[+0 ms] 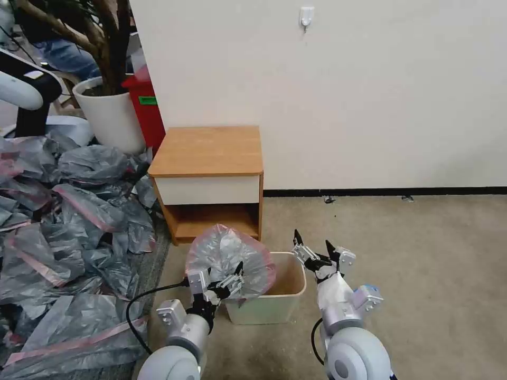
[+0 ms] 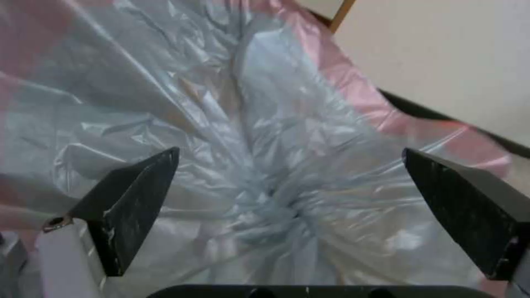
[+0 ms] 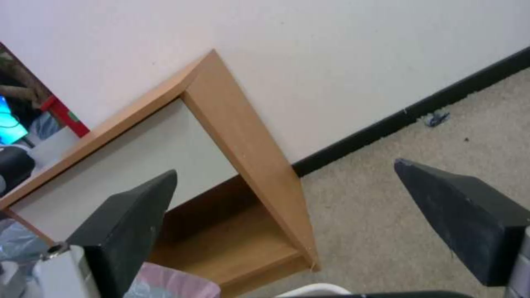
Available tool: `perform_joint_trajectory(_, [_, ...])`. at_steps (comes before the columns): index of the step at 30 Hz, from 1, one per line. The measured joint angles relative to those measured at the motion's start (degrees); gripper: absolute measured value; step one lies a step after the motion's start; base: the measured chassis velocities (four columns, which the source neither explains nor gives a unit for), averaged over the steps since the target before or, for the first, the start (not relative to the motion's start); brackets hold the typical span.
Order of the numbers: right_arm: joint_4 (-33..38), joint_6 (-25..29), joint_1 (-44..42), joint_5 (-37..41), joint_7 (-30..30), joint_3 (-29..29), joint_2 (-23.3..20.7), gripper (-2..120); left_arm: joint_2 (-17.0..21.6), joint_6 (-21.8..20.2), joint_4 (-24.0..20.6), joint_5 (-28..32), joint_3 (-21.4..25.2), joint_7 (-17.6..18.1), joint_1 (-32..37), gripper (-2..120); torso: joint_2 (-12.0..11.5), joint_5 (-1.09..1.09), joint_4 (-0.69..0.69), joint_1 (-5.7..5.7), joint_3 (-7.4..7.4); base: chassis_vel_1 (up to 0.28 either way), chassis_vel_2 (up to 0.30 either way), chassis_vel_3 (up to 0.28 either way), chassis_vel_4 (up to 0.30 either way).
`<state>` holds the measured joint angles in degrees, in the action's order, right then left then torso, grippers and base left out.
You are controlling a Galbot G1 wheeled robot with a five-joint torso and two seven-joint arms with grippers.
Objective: Pick up the garbage bag from the table and place it over the trash can.
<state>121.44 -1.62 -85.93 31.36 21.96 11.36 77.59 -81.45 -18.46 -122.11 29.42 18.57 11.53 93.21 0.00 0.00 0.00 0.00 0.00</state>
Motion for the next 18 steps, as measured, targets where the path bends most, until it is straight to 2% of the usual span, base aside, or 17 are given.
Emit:
perform_joint_trajectory(11, [-0.69,0.24,0.28,0.15,-0.07,0.3,-0.27,100,0.58,-0.55,2.48,0.08,-0.32,1.2,-1.62,100,0.0,0.0,0.0,0.0,0.0,0.0,0.0,0.0,0.0])
perform_joint_trajectory(18, [-1.29,0.47,0.53,0.31,-0.06,0.51,-0.24,100,1.44,-1.77,1.98,0.21,0.27,1.38,-1.68,97,0.0,0.0,0.0,0.0,0.0,0.0,0.0,0.0,0.0])
